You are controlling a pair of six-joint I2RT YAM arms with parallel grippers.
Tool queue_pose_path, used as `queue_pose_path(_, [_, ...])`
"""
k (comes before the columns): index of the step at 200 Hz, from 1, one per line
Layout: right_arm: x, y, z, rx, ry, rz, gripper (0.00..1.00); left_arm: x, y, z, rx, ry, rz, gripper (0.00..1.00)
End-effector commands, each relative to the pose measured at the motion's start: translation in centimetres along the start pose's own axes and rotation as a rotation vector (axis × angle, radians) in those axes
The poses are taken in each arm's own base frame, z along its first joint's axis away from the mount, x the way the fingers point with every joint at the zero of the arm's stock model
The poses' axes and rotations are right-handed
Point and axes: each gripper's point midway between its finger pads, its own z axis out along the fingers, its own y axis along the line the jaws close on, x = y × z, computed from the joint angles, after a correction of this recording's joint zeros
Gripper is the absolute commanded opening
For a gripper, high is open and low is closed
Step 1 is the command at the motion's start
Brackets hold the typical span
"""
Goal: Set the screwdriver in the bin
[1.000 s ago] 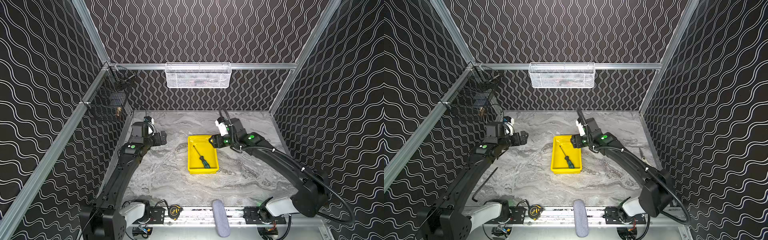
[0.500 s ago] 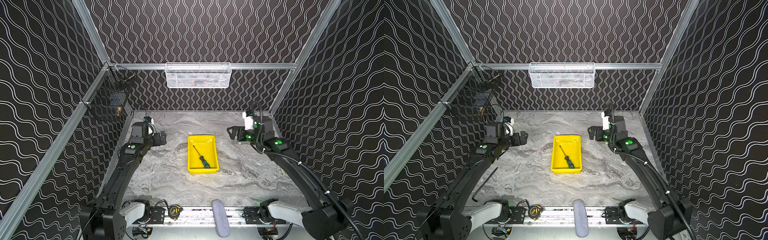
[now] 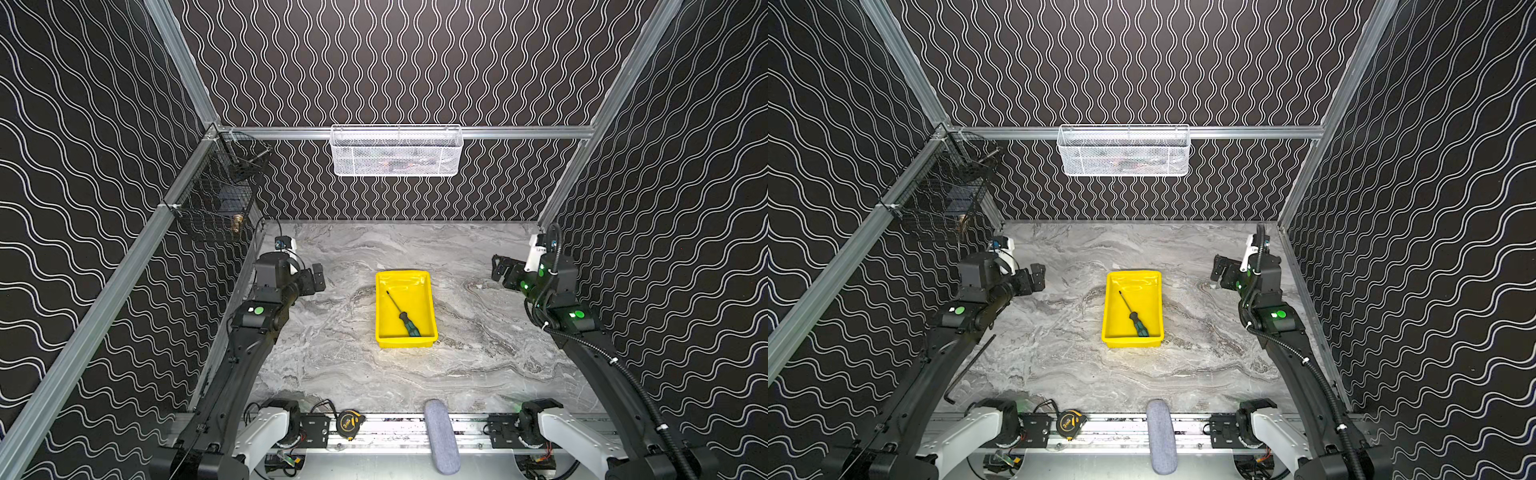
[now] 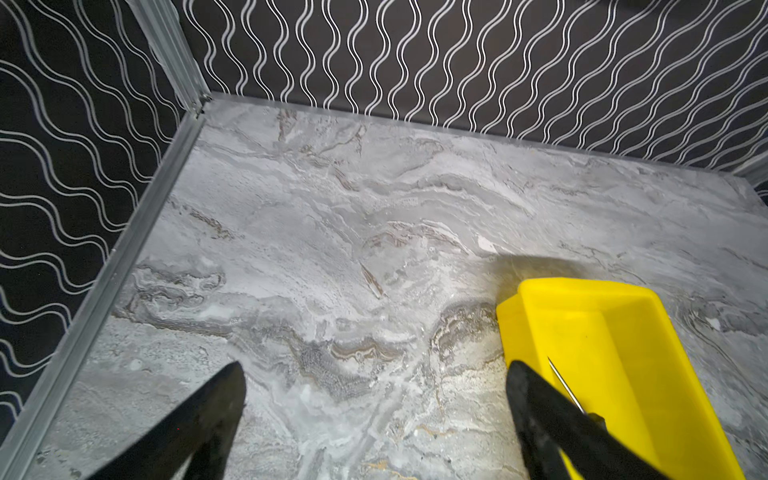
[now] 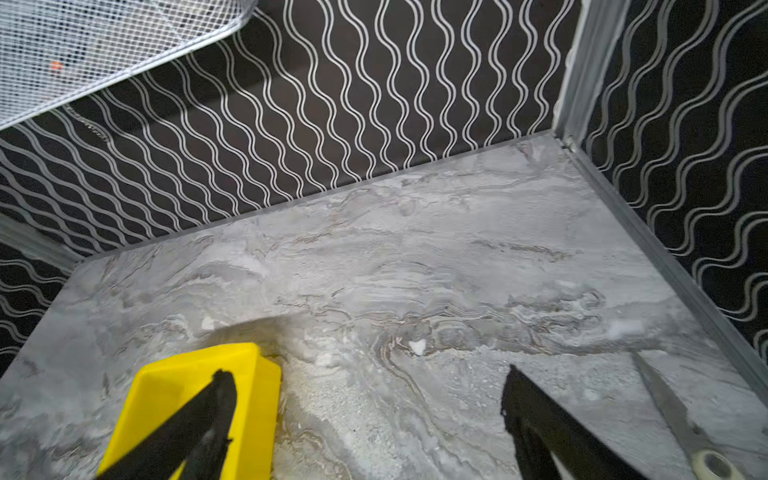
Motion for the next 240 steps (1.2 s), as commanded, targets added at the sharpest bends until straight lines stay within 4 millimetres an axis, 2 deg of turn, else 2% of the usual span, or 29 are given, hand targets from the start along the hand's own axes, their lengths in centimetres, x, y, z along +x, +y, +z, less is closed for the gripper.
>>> queue_pose_path(1, [-2.3, -1.2, -0.5, 0.032, -0.131, 0.040, 0.99, -1.7, 0.6, -0.2, -0.037, -0.077, -0.030, 0.99])
queue_pose_path(31, [-2.1, -2.5, -1.0, 0.083, -0.180, -0.039, 0.99, -2.0, 2.3, 0.0, -0.122, -0.156, -0.118, 0.99])
queue_pose_path(48, [-1.7, -3.3, -1.0, 0.122, -0.189, -0.055, 0.99, -2.6, 1.6, 0.5, -0.075, -0.229, -0.039, 0.99])
queue_pose_path(60, [-1.0, -3.1, -0.7, 0.104, -0.184, -0.076, 0.99, -2.4, 0.1, 1.2, 0.009, -0.272, 0.049, 0.99])
queue_pose_path(75, [0.3, -2.5, 0.0, 0.045, -0.184, -0.095, 0.99, -1.0, -2.0, 2.4, 0.129, -0.302, 0.170, 0.99])
queue_pose_path(94, [1.2, -2.2, 0.5, -0.008, -0.230, -0.073, 0.99, 1.5, -1.9, 4.5, 0.153, -0.256, 0.101, 0.99])
queue_pose_path(112, [1.5, -2.6, 0.4, -0.007, -0.297, -0.050, 0.99, 3.1, -2.5, 5.9, 0.184, -0.203, 0.148, 0.99])
queue_pose_path(139, [1.8, -3.1, 0.5, 0.002, -0.350, -0.072, 0.99, 4.7, -0.9, 7.2, 0.107, -0.171, 0.153, 0.99])
queue_pose_path(183, [4.2, -2.7, 3.2, -0.015, -0.225, -0.202, 0.99, 6.8, 1.3, 7.5, -0.001, -0.253, 0.225, 0.99])
queue_pose_path(194, [4.7, -3.3, 3.8, 0.014, -0.223, -0.222, 0.99, 7.5, 2.3, 7.5, -0.046, -0.293, 0.209, 0.99])
queue_pose_path(209, [5.0, -5.1, 4.0, 0.105, -0.241, -0.185, 0.99, 8.8, 3.5, 7.7, -0.097, -0.309, 0.196, 0.99])
queue_pose_path(226, [5.4, -6.5, 3.6, 0.169, -0.300, -0.187, 0.99, 9.8, 4.1, 8.1, -0.122, -0.308, 0.201, 0.99])
queue_pose_path(240, [5.5, -6.9, 2.9, 0.175, -0.375, -0.186, 0.99, 9.8, 4.5, 8.2, -0.145, -0.333, 0.199, 0.99])
